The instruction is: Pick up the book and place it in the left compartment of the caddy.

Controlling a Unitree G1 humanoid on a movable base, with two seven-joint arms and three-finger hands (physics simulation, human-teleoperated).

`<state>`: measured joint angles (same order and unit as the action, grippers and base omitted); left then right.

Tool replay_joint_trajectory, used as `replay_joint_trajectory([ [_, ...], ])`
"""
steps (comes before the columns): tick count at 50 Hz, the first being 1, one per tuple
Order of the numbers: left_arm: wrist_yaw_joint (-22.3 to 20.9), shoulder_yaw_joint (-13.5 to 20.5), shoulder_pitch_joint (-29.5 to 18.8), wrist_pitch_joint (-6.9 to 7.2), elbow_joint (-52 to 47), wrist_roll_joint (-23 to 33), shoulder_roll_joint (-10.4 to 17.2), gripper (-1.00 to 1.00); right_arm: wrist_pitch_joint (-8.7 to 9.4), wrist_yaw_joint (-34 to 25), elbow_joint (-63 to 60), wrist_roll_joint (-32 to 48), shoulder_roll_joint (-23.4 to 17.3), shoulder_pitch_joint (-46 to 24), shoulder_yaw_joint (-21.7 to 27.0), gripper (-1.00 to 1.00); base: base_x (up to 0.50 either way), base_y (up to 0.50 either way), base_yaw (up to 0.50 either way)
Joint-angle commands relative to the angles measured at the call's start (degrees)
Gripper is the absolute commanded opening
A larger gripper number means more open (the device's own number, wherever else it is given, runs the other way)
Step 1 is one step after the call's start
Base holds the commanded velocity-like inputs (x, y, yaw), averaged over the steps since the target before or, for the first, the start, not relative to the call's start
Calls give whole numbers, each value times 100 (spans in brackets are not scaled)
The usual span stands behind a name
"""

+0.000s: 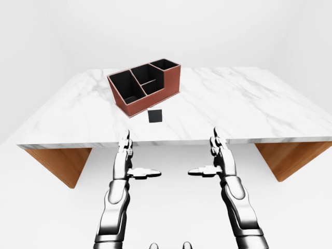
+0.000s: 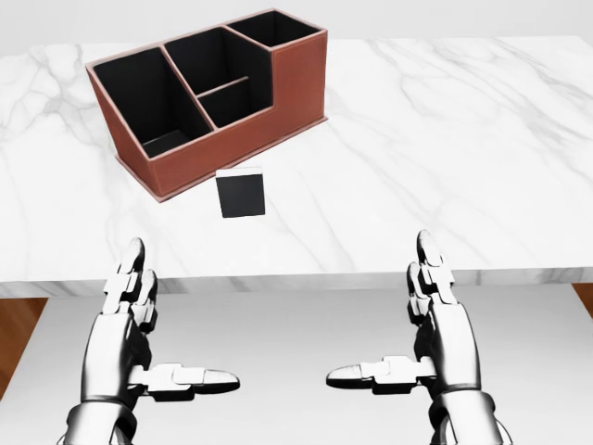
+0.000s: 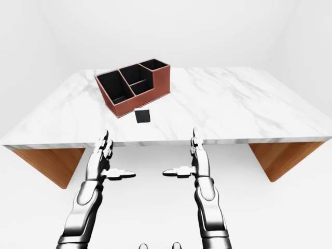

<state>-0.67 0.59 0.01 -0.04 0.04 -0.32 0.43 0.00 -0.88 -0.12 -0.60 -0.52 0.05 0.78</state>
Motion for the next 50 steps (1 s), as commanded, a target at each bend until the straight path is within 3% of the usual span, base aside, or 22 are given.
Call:
replay_joint_trajectory([
  [1,-99,84,1,-5,17,2,45,100,24,-202,-59,-109,-70,23,137,100,0,0,0],
  [8,-123,152,-107,107,4,-23,80,100,70,-231,-124,-75,-67,29,125,100,0,0,0],
  [12,-157,212,-252,179,79,-49,125,100,257,-253,-271,-75,-52,-43,87,100,0,0,0],
  [15,-152,373,-577,395,121,-123,237,100,500,-188,-433,-66,-56,-258,111,100,0,0,0],
  [17,-139,449,-806,504,185,-135,316,100,500,-125,-320,56,-119,-609,118,100,0,0,0],
  [20,-107,510,-1045,504,155,-152,393,100,500,-51,-213,93,-166,-1049,171,100,0,0,0],
  [23,-97,656,-1775,504,483,-252,605,100,500,-35,117,109,-236,-1637,210,100,0,0,0],
  [29,-87,712,-2424,504,767,-366,825,100,500,-52,44,155,-254,-1814,154,100,0,0,0],
  [38,-10,664,-2164,504,-247,-450,760,100,500,-59,-499,-147,-224,-1702,203,100,0,8,0],
  [50,-18,602,-1942,504,-525,-417,629,100,500,-120,-561,-183,-233,-1560,199,100,7,50,0],
])
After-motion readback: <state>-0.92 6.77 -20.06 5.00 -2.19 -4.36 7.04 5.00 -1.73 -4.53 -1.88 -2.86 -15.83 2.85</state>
